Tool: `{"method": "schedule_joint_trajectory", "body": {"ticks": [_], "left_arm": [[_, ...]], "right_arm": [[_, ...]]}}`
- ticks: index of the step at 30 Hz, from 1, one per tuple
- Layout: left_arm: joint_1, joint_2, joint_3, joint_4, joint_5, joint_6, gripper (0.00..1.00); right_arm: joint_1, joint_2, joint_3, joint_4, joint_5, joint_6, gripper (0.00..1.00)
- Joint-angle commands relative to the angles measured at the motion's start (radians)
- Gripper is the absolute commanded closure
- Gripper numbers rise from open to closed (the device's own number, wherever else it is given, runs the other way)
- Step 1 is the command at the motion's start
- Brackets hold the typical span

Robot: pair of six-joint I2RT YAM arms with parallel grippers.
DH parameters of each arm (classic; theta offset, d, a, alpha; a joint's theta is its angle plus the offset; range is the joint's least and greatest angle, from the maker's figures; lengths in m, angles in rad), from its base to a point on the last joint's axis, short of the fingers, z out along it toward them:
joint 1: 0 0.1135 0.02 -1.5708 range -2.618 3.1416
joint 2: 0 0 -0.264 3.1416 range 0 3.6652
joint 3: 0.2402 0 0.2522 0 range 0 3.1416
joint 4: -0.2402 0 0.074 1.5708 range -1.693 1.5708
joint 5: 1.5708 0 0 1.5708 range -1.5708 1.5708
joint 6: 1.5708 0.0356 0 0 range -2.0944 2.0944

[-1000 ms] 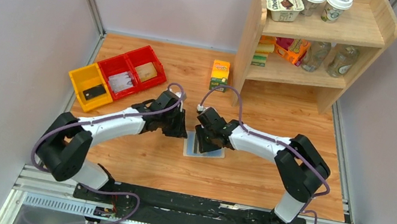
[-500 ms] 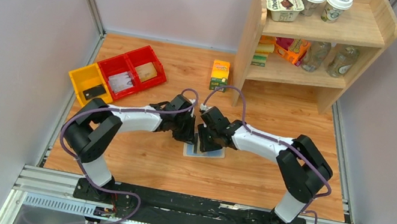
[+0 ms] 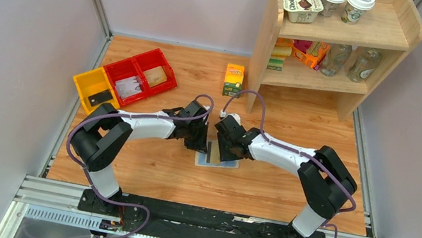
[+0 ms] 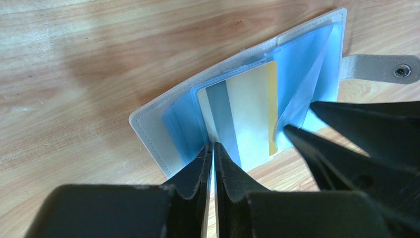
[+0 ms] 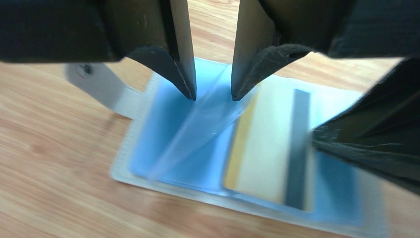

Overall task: Take the credit cards out of the card holder
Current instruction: Remove the credit card from the card holder.

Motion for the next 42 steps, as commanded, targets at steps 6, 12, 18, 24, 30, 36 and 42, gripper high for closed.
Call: {"method": "schedule_joint_trajectory", "body": {"ticks": [6, 12, 18, 24, 30, 36, 42], "left_arm": [[-0.005, 0.031, -0.013, -0.108, -0.074, 0.044, 0.88], [-0.007, 0.023, -0.018, -0.095, -0.064, 0.041, 0.88], [-0.008, 0.020, -0.024, -0.085, -0.053, 0.032, 0.89], [-0.008, 0.025, -0.021, -0.081, -0.054, 0.027, 0.90], [-0.008, 0.033, -0.025, -0.073, -0.050, 0.026, 0.92], [-0.008, 0.036, -0.028, -0.072, -0.048, 0.023, 0.94], [-0.008, 0.040, -0.028, -0.073, -0.047, 0.020, 0.95]], "right_arm": [[-0.069, -0.145, -0.033, -0.197, 0.399, 0.136, 0.53], [-0.086, -0.306, -0.087, -0.085, 0.307, 0.094, 0.49], [-0.090, -0.383, -0.159, 0.203, -0.082, -0.006, 0.51], [-0.152, -0.277, -0.199, 0.334, -0.325, 0.047, 0.58], [-0.222, -0.188, -0.270, 0.467, -0.477, 0.121, 0.60], [-0.271, -0.092, -0.303, 0.605, -0.580, 0.179, 0.64], [-0.293, -0.037, -0.330, 0.678, -0.632, 0.210, 0.65]]}}
